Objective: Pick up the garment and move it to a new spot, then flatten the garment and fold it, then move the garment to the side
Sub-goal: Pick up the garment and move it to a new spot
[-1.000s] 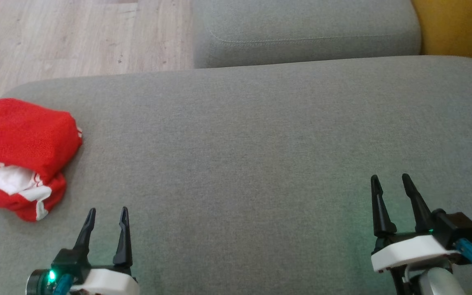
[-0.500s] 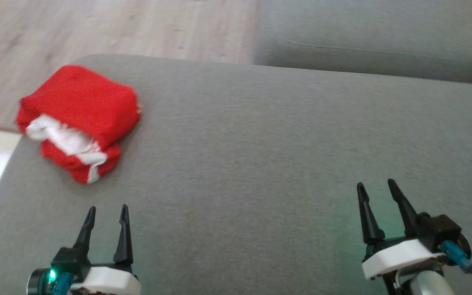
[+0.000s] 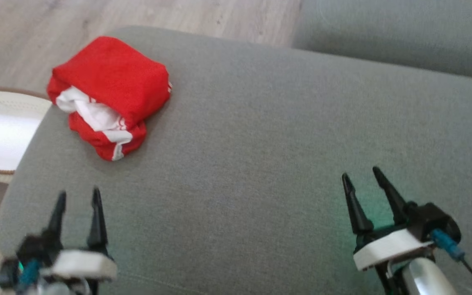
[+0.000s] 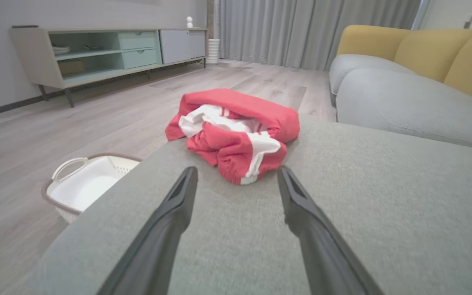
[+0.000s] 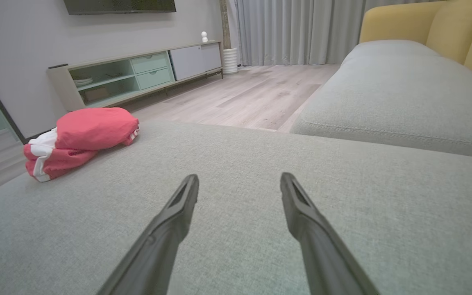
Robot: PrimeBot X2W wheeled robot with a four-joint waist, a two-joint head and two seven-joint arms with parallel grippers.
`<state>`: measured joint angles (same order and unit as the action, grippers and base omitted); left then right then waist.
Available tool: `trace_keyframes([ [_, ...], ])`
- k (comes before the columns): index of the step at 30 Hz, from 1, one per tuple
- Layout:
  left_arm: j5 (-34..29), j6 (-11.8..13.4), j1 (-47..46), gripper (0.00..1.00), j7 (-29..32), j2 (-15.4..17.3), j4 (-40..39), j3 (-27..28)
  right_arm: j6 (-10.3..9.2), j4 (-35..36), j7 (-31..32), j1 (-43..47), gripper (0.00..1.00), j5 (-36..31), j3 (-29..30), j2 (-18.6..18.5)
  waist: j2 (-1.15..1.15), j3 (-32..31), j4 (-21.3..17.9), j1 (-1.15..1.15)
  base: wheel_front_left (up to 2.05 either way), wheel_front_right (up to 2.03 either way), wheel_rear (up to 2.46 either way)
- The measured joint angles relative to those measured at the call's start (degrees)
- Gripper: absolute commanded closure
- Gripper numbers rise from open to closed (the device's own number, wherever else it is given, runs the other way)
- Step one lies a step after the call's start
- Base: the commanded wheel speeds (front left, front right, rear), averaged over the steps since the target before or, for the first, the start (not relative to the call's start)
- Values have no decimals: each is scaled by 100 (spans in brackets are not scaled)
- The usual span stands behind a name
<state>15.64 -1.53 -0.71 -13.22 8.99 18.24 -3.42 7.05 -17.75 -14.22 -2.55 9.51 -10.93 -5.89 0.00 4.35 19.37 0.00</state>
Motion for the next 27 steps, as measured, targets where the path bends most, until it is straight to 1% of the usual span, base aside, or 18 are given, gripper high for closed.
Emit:
trace_keyframes([
  [4, 19, -76, -699, 0, 546, 383, -138, 37, 0, 207, -1, -216, 0, -11, -73, -149, 0, 358, -122, 0, 0, 0, 0],
  [7, 1, -109, -1596, 0, 1209, 732, -12, 85, 0, 405, -1, -430, 0, -58, -164, -307, 0, 699, -217, -1, 0, 0, 0],
  [9, 5, -159, -2249, 0, 1581, 847, 192, 110, 0, 541, -9, -582, 0, -59, -208, -415, 0, 946, -283, -1, 0, 0, 0],
  [11, 52, -219, -2879, 0, 1907, 934, 483, 102, 0, 677, -10, -720, 0, -70, -249, -542, 0, 1208, -354, -2, 0, 0, 0],
  [13, 33, -216, -3437, 0, 2134, 1022, 839, 93, 0, 823, -8, -806, 0, -83, -281, -662, 0, 1465, -432, -2, 0, 0, 0],
  [15, -19, -131, -3909, 0, 2301, 1116, 1240, 97, 0, 985, 11, -865, 0, -105, -316, -753, 0, 1706, -517, -2, 0, 0, 0],
  [17, -133, -116, -4283, 0, 2508, 1234, 1657, 55, 0, 1157, 33, -900, 0, -110, -343, -804, 0, 1924, -619, -3, 0, 0, 0],
  [19, -203, -86, -4552, 0, 2644, 1308, 2029, 8, 0, 1332, 81, -904, 0, -111, -375, -850, 0, 2107, -738, -3, 0, 0, 0],
  [20, -276, -26, -4771, 0, 2873, 1366, 2427, -51, 0, 1502, 166, -901, 0, -110, -378, -903, 0, 2255, -868, -3, 0, 0, 0],
  [21, -333, 23, -4860, 0, 2985, 1385, 2614, -80, 0, 1583, 178, -898, 0, -110, -376, -929, 0, 2318, -926, -2, 0, 0, 0],
  [23, -416, 66, -5002, 0, 3262, 1425, 2938, -145, 0, 1746, 244, -895, 0, -110, -371, -955, 0, 2422, -1038, -2, 0, 0, 0],
  [26, -421, 87, -5135, 0, 3443, 1444, 3166, -204, 0, 1894, 303, -875, 0, -110, -353, -955, 0, 2502, -1125, -1, 0, 0, 0],
  [27, -422, 88, -5220, 38, 3500, 1447, 3244, -213, 0, 1957, 322, -857, 0, -110, -332, -956, 0, 2538, -1154, -1, 0, 0, 0],
])
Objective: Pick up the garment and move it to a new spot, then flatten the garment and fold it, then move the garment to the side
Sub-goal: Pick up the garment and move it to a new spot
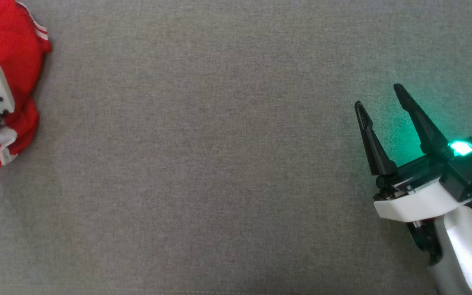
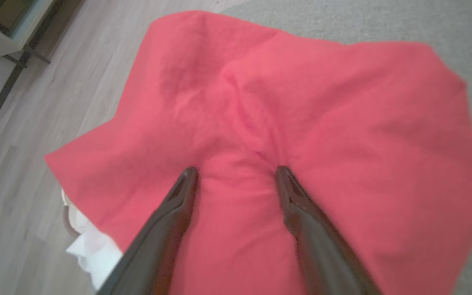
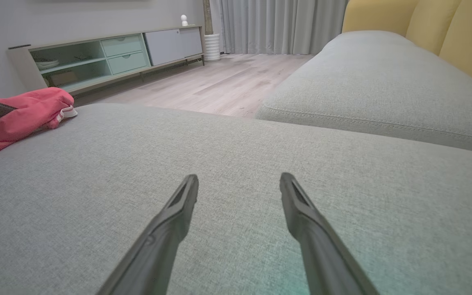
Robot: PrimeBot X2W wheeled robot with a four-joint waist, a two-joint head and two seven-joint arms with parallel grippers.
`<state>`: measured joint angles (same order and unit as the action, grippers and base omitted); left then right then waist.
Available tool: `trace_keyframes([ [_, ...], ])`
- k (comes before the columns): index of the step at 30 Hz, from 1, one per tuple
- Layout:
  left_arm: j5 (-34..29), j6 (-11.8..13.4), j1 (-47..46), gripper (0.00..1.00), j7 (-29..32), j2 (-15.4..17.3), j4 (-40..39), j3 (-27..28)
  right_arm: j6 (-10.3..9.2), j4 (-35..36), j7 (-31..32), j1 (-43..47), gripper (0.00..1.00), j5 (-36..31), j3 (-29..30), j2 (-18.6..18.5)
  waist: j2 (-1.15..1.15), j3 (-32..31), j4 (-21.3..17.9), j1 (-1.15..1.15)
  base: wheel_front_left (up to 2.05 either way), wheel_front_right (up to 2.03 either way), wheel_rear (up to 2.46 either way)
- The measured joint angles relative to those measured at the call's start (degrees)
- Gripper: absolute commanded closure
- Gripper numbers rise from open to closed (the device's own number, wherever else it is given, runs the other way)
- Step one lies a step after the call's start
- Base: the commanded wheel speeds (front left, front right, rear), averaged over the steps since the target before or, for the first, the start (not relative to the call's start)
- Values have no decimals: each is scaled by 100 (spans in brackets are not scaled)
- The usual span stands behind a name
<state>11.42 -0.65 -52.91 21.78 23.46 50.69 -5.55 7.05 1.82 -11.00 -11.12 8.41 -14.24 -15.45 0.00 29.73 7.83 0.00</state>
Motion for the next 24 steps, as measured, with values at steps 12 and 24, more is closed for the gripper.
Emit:
trace_keyframes([
  [12, -137, -148, -378, 100, -639, 58, 477, -227, 0, -29, 33, 46, 0, 19, 86, 34, 0, -267, 27, 0, 0, 0, 0],
  [24, 389, -449, -513, 100, -1262, 43, -470, -77, 0, -522, -185, 241, 0, 172, 29, 374, 0, -1091, -72, 1, 0, 0, 0],
])
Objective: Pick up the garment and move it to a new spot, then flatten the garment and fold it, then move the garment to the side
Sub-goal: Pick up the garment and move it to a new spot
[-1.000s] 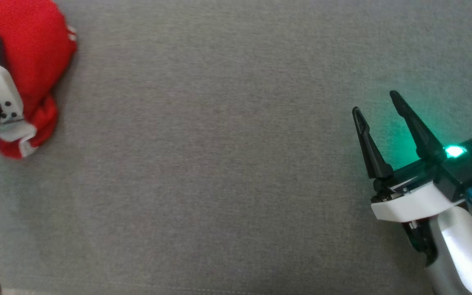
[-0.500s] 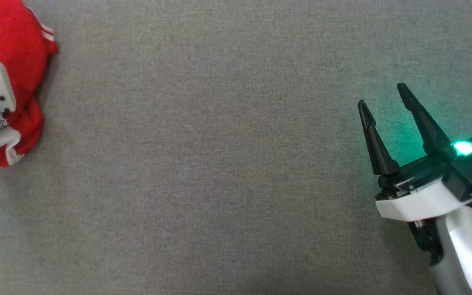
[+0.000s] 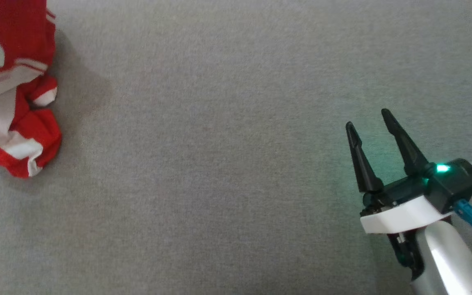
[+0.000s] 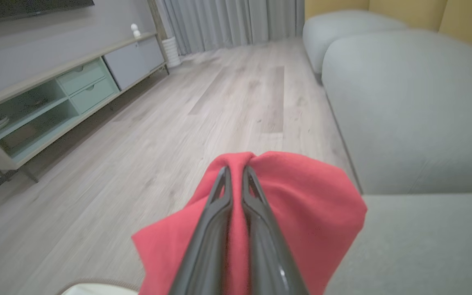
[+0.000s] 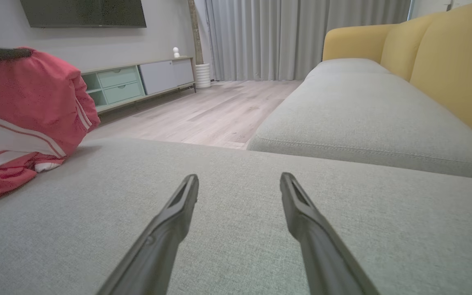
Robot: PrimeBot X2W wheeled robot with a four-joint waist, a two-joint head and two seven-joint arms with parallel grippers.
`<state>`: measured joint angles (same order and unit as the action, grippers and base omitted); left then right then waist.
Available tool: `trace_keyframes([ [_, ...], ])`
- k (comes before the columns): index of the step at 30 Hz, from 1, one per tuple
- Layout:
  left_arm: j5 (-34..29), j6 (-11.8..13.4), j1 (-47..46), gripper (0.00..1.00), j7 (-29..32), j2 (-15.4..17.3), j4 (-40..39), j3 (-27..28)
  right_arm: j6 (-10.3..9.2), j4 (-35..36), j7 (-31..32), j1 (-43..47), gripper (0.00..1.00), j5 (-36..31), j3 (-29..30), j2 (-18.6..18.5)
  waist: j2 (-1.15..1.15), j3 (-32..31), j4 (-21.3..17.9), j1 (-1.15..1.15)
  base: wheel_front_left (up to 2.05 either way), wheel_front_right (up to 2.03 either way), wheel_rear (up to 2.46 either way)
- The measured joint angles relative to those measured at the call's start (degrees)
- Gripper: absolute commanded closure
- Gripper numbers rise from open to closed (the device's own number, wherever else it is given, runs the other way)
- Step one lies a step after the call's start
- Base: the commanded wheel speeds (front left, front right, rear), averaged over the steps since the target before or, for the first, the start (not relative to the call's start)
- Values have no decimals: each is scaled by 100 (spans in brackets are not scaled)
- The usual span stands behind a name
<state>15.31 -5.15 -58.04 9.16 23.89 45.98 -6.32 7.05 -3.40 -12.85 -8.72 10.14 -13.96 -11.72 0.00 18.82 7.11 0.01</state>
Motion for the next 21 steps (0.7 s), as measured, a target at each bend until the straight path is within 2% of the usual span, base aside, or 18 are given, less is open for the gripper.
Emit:
trace_keyframes([
  [6, 598, -149, 553, 100, 297, -234, -1651, -100, 0, -165, -96, 95, 0, 57, -21, 194, 0, -420, -276, 0, 0, 0, 0],
  [14, 1814, -190, 2281, 100, 1635, -755, -4868, -698, 0, -293, -137, 234, 0, 105, -87, 449, 0, -805, -994, 0, 0, 0, 0],
  [18, 2316, 5, 3006, 100, 2239, -955, -5971, -1005, 0, -238, -152, 232, 0, 149, -133, 586, 0, -881, -1473, 1, 0, 0, 0],
  [21, 2564, 136, 3402, 100, 2558, -1015, -6144, -1179, 0, -131, -153, 231, 0, 192, -146, 659, 0, -893, -1865, 0, 0, 0, 0],
])
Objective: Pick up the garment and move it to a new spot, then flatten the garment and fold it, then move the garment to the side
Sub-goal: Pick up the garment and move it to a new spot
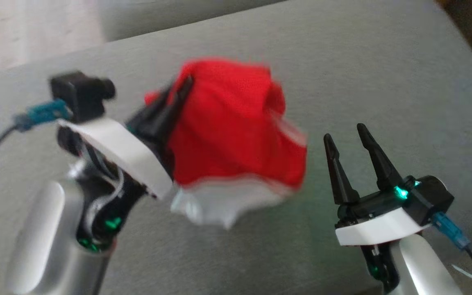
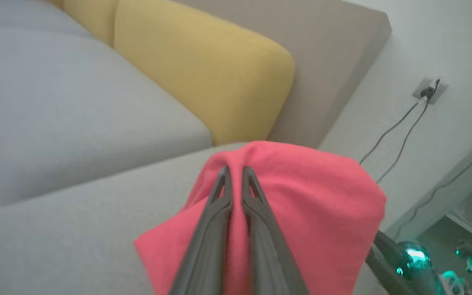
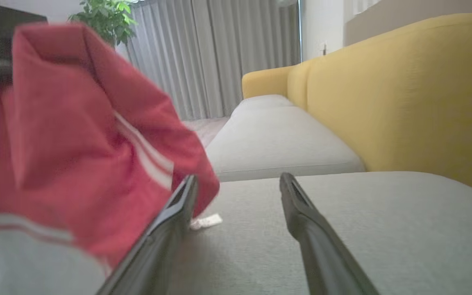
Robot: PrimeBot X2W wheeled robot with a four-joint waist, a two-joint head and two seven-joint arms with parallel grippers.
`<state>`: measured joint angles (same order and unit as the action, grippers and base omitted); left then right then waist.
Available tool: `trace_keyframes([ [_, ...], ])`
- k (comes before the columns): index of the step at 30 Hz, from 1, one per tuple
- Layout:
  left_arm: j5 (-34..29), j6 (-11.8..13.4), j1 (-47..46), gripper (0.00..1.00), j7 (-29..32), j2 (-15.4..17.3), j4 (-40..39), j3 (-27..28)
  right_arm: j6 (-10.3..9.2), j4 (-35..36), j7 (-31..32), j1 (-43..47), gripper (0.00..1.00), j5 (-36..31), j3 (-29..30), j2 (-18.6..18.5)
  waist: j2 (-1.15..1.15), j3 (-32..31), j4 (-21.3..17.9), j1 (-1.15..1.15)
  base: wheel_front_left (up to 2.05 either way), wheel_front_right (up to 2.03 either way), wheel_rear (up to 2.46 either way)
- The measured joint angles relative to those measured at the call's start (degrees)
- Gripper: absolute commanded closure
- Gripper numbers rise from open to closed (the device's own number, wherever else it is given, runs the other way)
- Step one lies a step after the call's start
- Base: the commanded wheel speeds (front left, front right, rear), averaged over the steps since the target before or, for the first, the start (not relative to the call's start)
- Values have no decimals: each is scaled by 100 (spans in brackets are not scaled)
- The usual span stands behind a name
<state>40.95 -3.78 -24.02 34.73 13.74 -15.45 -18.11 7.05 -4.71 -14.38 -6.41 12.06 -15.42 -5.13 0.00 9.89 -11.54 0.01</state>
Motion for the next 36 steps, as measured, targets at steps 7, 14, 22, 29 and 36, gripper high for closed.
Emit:
trace_keyframes([
  [7, 51, 210, 421, 100, -137, 100, 1801, 203, 0, 55, 0, 0, 0, 56, -54, 112, 0, 84, -892, -1, 0, 0, 0],
  [14, -783, 303, -292, 30, -1584, 430, 3949, 604, 0, 56, 0, 1, 0, 112, -53, 167, 0, 267, -1461, -1, 0, 0, 0],
  [22, -1399, 281, -533, 0, -3004, 358, 4871, 342, 0, 58, 0, 0, 0, 47, 54, 190, 0, 300, -1211, -2, 0, 0, 0],
  [29, -1756, 452, -135, 0, -4482, 100, 4417, 210, 0, 186, 0, 19, 0, -215, 400, 186, 0, 149, -791, -1, 0, 0, 0],
  [36, -1981, 757, 954, 0, -4902, -163, 3563, 154, 0, 265, -1, 293, 0, -542, 914, 63, 0, -95, -135, 0, 0, 0, 0],
])
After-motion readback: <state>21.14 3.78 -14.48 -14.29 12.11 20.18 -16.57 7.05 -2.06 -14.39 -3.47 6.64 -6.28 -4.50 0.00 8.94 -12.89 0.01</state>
